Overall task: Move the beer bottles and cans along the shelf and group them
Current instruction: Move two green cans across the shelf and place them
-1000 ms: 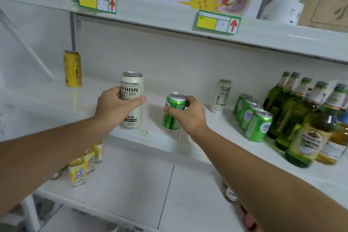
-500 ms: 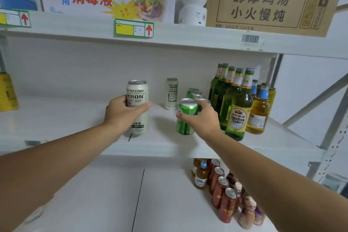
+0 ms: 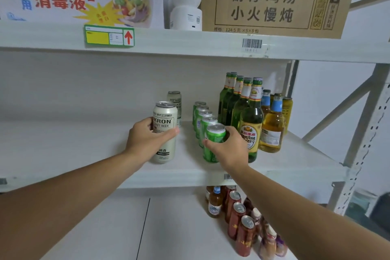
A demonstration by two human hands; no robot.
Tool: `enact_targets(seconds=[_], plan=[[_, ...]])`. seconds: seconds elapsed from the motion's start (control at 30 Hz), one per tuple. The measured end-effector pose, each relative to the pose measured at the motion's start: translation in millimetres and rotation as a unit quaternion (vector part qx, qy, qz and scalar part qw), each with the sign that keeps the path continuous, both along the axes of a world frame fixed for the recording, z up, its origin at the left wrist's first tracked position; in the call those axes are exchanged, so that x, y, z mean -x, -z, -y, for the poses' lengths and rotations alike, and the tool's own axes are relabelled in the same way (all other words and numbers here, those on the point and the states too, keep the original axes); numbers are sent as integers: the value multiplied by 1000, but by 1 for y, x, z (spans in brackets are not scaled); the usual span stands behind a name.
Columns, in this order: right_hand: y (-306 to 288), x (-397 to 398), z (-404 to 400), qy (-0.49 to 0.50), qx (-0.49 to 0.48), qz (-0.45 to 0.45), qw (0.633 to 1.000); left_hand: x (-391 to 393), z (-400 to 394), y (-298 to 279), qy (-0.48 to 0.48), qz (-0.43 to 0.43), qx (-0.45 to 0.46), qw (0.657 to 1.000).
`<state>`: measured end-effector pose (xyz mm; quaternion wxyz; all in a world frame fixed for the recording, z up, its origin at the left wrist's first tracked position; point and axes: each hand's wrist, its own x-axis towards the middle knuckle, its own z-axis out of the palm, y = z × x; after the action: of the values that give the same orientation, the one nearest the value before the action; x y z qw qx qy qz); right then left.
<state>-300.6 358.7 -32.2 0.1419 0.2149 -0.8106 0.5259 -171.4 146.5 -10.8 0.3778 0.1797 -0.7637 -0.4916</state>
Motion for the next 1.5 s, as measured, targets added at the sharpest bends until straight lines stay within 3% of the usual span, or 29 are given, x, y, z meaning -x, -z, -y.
enact_targets(seconds=[0.43, 0.6, 0.93, 1.5], plan=[[20, 16, 17, 6, -9, -25, 1000, 54, 18, 17, -37, 20, -25, 999], [21, 22, 15, 3, -10, -38, 999, 89, 31, 13, -30, 65, -21, 997], [26, 29, 15, -6, -15, -56, 998, 141, 52, 13, -110, 105, 0, 988], [34, 28, 13, -10, 5, -53, 999, 172, 64, 6, -96, 131, -16, 987]])
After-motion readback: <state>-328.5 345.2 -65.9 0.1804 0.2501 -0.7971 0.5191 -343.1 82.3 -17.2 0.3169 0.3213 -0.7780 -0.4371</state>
